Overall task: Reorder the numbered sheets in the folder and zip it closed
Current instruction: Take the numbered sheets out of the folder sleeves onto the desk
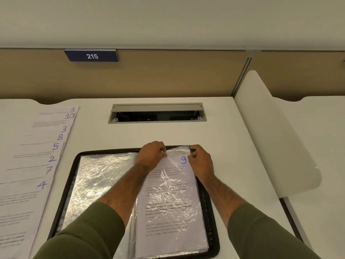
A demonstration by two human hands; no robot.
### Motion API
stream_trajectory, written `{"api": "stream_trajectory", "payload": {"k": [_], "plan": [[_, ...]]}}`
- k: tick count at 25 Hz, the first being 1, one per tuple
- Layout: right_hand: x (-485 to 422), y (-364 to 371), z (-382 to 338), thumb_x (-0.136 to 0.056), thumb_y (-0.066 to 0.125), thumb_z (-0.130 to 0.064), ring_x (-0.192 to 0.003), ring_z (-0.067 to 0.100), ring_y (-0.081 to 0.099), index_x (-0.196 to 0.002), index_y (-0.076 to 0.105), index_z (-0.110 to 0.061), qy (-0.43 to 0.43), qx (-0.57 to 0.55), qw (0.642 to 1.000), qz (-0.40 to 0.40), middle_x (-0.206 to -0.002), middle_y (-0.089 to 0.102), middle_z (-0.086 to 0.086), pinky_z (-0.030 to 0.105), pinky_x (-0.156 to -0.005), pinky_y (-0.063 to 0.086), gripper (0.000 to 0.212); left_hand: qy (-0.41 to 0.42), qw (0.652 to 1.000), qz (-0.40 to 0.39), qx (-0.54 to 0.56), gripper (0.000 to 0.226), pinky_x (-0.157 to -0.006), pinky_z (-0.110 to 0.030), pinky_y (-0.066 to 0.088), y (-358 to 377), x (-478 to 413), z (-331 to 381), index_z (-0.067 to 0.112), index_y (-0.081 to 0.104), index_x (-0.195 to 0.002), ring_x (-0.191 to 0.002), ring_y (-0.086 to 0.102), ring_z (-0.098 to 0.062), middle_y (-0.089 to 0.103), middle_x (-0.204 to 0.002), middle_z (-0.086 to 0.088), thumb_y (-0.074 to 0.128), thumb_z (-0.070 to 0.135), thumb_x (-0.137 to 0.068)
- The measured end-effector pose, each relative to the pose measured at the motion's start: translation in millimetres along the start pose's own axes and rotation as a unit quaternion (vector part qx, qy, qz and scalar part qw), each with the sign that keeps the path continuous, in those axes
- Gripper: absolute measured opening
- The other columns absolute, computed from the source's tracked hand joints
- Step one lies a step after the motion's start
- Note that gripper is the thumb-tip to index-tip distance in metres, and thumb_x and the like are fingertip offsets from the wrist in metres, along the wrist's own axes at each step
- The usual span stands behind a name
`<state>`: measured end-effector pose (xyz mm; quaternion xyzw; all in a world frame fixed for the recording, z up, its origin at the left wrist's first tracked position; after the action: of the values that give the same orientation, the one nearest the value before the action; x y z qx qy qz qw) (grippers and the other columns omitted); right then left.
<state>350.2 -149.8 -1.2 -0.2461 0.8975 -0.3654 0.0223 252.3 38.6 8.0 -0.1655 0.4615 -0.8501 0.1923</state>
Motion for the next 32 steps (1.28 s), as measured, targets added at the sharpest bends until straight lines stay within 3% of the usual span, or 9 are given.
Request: {"api": "stream_trajectory", "payload": {"k": [3, 7, 11, 16, 21, 24, 28, 32], "plan": [[1.5, -1.3, -2.6, -0.097, 0.059, -0.012, -0.084, 0.014, 0.066, -0.123, 0.062, -0.015, 0.012, -0.01, 1.0, -0.001, -0.103, 0.071, 0.002, 0.028, -0.072, 0.057, 0.026, -0.014, 1.0, -0.008, 0.008, 0.009, -0.065, -0.027, 0.042, 0.9, -0.2, -3.4, 0.027, 0.063, -0.091, -0.084, 0.06, -0.01, 0.066, -0.089, 0.01, 0.069, 0.033, -0.092], [3.8, -4.4, -3.9, -0.096, 0.06, -0.012, -0.085, 0.014, 0.064, -0.114, 0.064, -0.016, 0.016, -0.011, 1.0, 0.002, -0.102, 0.07, -0.001, 0.027, -0.072, 0.054, 0.019, 0.045, 0.998, -0.03, 0.012, 0.004, -0.082, -0.029, 0.046, 1.4, -2.8, 1.9, 0.026, 0.069, -0.096, -0.096, 0.057, -0.012, 0.064, -0.1, 0.007, 0.066, 0.028, -0.094], [5.4, -5.8, -2.0, -0.093, 0.062, -0.012, -0.079, 0.013, 0.065, -0.09, 0.064, -0.021, 0.016, -0.008, 1.0, 0.014, -0.085, 0.068, -0.008, 0.03, -0.069, 0.055, 0.009, 0.045, 0.998, -0.038, 0.014, 0.005, -0.07, -0.023, 0.042, 0.8, -4.7, 6.1, 0.026, 0.063, -0.091, -0.087, 0.057, -0.01, 0.059, -0.092, 0.011, 0.068, 0.027, -0.093], [5.7, -8.9, -4.7, -0.095, 0.061, -0.015, -0.08, 0.012, 0.065, -0.092, 0.065, -0.018, 0.01, -0.013, 1.0, 0.014, -0.088, 0.068, -0.005, 0.027, -0.068, 0.055, 0.006, 0.017, 0.998, -0.06, 0.028, 0.011, -0.061, -0.023, 0.04, 2.6, -5.6, 4.5, 0.02, 0.059, -0.092, -0.076, 0.055, -0.005, 0.062, -0.085, 0.009, 0.065, 0.027, -0.097], [4.8, -8.8, -4.4, -0.094, 0.061, -0.013, -0.078, 0.013, 0.064, -0.092, 0.066, -0.018, 0.004, -0.017, 1.0, 0.022, -0.087, 0.068, -0.004, 0.023, -0.064, 0.05, 0.007, 0.023, 0.993, -0.095, 0.06, 0.018, -0.067, -0.027, 0.043, 1.4, -8.1, 7.1, 0.016, 0.063, -0.092, -0.081, 0.057, -0.009, 0.063, -0.088, 0.008, 0.058, 0.032, -0.1], [5.3, -7.9, -3.0, -0.094, 0.06, -0.012, -0.08, 0.013, 0.064, -0.092, 0.066, -0.018, 0.001, -0.024, 1.0, 0.019, -0.088, 0.068, -0.004, 0.025, -0.068, 0.053, 0.008, -0.009, 0.988, -0.128, 0.087, 0.021, -0.077, -0.028, 0.052, 2.8, -18.0, 7.1, 0.015, 0.068, -0.096, -0.09, 0.065, -0.015, 0.07, -0.096, 0.003, 0.048, 0.016, -0.102], [4.0, -6.7, -2.4, -0.096, 0.06, -0.013, -0.083, 0.014, 0.064, -0.095, 0.065, -0.017, -0.001, -0.024, 1.0, 0.011, -0.091, 0.068, -0.002, 0.025, -0.072, 0.054, 0.007, 0.015, 0.979, -0.205, -0.007, 0.029, -0.086, -0.028, 0.048, 1.7, -30.6, 11.6, 0.01, 0.072, -0.106, -0.103, 0.061, -0.018, 0.067, -0.112, -0.003, 0.047, -0.001, -0.096], [2.4, -5.5, -2.3, -0.097, 0.06, -0.016, -0.085, 0.014, 0.064, -0.095, 0.064, -0.018, -0.005, -0.023, 1.0, 0.004, -0.093, 0.067, -0.002, 0.031, -0.077, 0.058, 0.005, 0.011, 0.973, -0.227, -0.039, 0.016, -0.072, -0.022, 0.048, -3.7, -41.4, 6.4, 0.009, 0.075, -0.105, -0.085, 0.062, -0.012, 0.07, -0.105, -0.002, 0.063, 0.007, -0.095]]}}
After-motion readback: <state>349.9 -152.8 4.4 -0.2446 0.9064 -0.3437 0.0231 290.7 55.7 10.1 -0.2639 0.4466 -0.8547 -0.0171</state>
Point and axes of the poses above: each hand's wrist, its own x-axis away from the middle knuckle, its own y-axis out of the palm, z = x × y, the point moved 5 cm from there along -x, towards the middle knuckle
